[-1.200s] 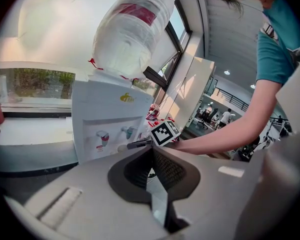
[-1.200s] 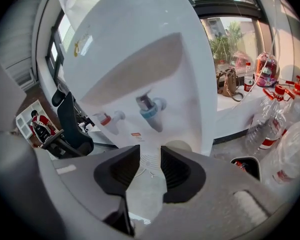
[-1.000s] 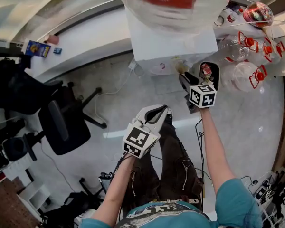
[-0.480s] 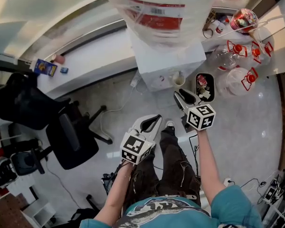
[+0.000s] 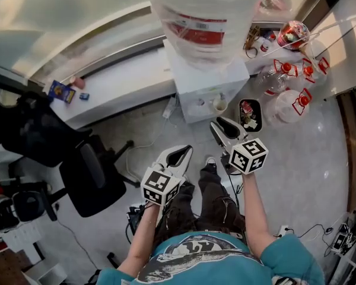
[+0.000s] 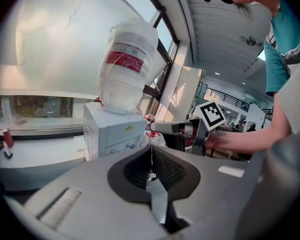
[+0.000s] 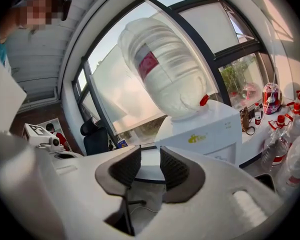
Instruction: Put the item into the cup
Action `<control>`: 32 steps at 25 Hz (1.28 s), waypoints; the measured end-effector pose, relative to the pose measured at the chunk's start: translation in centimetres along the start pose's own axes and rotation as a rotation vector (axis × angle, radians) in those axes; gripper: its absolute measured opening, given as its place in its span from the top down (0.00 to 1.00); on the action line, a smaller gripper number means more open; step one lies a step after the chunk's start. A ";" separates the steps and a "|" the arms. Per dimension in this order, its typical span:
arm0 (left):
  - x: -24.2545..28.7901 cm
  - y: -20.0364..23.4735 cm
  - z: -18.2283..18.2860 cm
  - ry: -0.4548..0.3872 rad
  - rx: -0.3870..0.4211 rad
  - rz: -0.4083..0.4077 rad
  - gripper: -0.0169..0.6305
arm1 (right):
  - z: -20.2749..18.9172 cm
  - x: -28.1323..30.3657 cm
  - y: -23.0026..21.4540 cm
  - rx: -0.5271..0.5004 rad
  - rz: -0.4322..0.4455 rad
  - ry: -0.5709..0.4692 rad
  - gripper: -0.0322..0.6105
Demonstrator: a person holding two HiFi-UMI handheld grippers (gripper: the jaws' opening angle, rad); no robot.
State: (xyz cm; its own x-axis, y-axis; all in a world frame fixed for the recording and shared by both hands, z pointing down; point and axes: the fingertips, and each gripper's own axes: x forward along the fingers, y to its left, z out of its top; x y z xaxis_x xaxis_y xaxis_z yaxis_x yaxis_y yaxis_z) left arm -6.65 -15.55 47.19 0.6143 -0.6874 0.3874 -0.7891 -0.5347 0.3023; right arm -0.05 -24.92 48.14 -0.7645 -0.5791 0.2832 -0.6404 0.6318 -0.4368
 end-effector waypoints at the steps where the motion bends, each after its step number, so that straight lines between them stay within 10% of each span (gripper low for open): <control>1: -0.6 0.0 0.3 -0.008 -0.001 0.002 0.95 | 0.3 -0.3 0.8 -0.008 0.006 -0.005 0.77; 32: -12.5 -1.9 -3.1 -0.033 -0.002 -0.084 0.94 | -3.6 -7.1 17.7 -0.056 0.025 0.028 0.82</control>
State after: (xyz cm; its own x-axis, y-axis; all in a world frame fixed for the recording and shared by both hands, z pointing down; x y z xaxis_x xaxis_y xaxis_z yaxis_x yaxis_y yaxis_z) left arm -12.85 -4.44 44.43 0.6776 -0.6561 0.3322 -0.7351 -0.5901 0.3339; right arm -6.16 -7.76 41.49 -0.7818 -0.5485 0.2964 -0.6233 0.6745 -0.3958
